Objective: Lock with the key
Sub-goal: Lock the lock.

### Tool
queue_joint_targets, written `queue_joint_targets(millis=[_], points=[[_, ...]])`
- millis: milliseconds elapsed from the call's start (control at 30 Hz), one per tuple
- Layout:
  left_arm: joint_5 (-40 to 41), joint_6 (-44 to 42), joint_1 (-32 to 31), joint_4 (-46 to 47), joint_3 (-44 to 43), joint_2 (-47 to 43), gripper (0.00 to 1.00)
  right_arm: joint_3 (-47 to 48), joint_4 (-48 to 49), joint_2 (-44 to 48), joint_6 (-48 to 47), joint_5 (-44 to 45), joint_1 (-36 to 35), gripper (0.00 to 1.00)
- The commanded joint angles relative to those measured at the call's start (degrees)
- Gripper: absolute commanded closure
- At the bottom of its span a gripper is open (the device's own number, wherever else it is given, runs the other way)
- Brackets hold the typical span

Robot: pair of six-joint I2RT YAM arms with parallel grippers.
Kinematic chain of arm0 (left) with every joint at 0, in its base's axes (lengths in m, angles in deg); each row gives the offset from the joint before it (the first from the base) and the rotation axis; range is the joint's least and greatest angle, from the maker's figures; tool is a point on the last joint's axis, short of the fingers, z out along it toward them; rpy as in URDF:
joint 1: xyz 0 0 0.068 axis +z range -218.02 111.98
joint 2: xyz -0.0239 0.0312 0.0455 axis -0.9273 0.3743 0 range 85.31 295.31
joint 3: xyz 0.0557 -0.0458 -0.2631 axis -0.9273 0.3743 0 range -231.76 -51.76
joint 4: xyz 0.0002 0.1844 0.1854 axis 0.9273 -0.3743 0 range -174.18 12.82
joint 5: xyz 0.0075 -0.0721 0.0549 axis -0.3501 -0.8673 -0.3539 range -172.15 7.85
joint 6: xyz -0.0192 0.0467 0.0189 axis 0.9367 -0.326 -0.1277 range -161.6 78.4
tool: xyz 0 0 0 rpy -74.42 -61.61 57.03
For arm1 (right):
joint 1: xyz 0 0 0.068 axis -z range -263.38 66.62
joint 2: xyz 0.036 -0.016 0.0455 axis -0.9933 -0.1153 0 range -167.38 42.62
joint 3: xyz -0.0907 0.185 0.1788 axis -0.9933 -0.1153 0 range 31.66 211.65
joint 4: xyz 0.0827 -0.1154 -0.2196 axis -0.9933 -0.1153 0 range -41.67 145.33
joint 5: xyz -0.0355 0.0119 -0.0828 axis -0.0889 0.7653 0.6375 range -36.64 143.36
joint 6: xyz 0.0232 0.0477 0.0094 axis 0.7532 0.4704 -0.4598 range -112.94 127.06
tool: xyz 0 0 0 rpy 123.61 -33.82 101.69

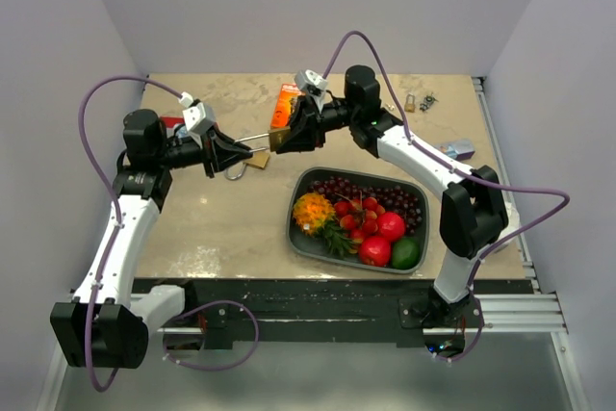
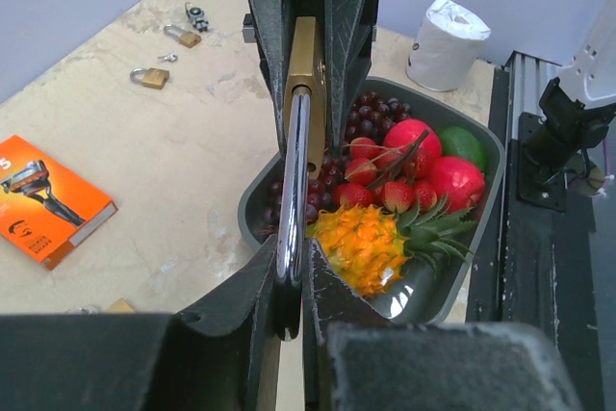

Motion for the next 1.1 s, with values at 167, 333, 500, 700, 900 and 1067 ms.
queue_joint_targets(millis=[167,333,500,700,900,1067], points=[[-0.37,5.79,-4.03,5.72,-0.06,1.50,1.00,1.03,5.68,2.94,-2.33,3.53,-4.20,1.00],[0.33,8.95,-5.71,10.29,1.26,2.02,1.00,1.82,6.03,2.15,-2.51,3.18,-5.43,1.00],[0.60,13.70,-6.41,17.68,1.35,3.78,1.00,2.00,5.94,1.09,-2.42,1.07,-7.01,1.00],[1.48,12.47,-10.01,19.61,0.03,6.59,1.00,3.14,5.33,-0.40,-2.42,-1.56,-8.51,1.00],[2.00,18.88,-12.56,29.81,-0.67,9.32,1.00,4.55,6.99,-2.68,1.08,-3.76,-10.09,1.00],[1.83,20.20,-13.97,31.83,-2.60,10.90,1.00,2.01,24.54,-5.23,15.04,-5.44,-10.71,1.00]])
